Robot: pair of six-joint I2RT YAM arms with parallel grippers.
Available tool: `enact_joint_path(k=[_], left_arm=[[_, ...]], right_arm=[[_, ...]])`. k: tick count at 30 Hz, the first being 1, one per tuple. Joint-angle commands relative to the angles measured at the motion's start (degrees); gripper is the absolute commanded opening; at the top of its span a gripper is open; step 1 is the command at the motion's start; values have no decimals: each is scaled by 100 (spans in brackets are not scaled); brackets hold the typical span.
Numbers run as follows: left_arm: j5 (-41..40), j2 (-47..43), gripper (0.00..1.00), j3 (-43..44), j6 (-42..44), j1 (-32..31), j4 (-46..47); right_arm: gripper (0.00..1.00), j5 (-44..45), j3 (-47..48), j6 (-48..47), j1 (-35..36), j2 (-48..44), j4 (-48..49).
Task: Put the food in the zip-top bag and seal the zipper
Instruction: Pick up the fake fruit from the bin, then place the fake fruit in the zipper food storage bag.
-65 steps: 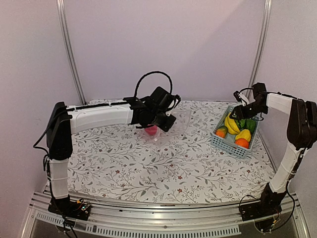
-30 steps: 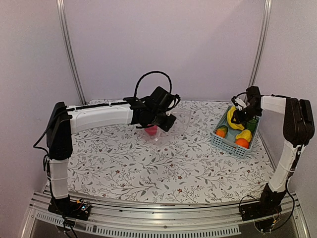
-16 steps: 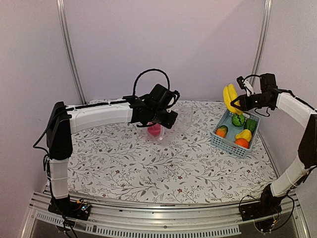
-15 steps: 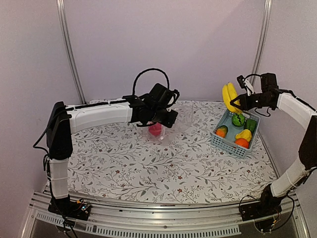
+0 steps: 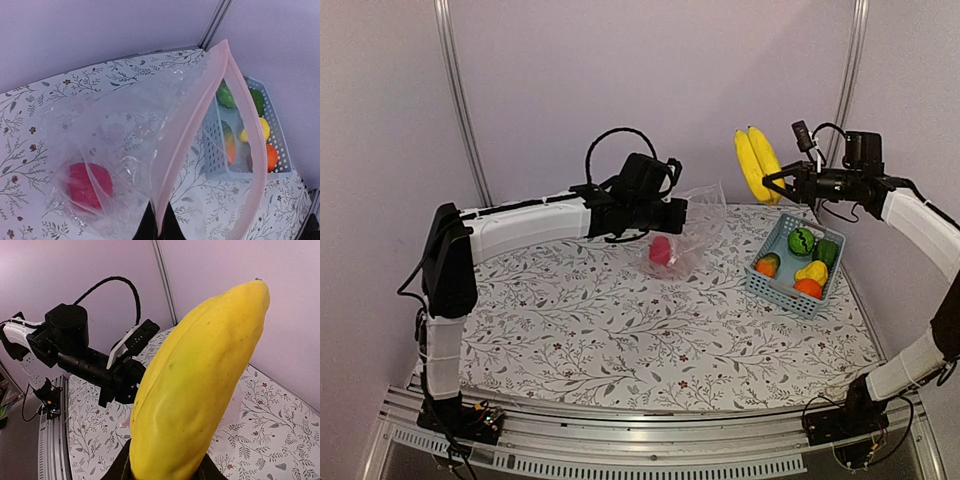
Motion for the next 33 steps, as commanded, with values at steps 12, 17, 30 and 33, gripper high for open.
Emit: enact_joint_path(k=[12,17,30,33], left_arm=[[739,12,0,119,-905,44,1003],[959,-126,0,-11,-954,44,1176],[1490,-444,0,-427,-1107,44,1536],[1462,-512,0,-473,-1093,48,1532]], right_arm=[[1,-934,36,1523,906,275,2364],[2,-932,47,1749,1067,502,2863],[14,-915,49,1786,1100,1235,3154],[34,-844,52,1725,1099,1270,3107]])
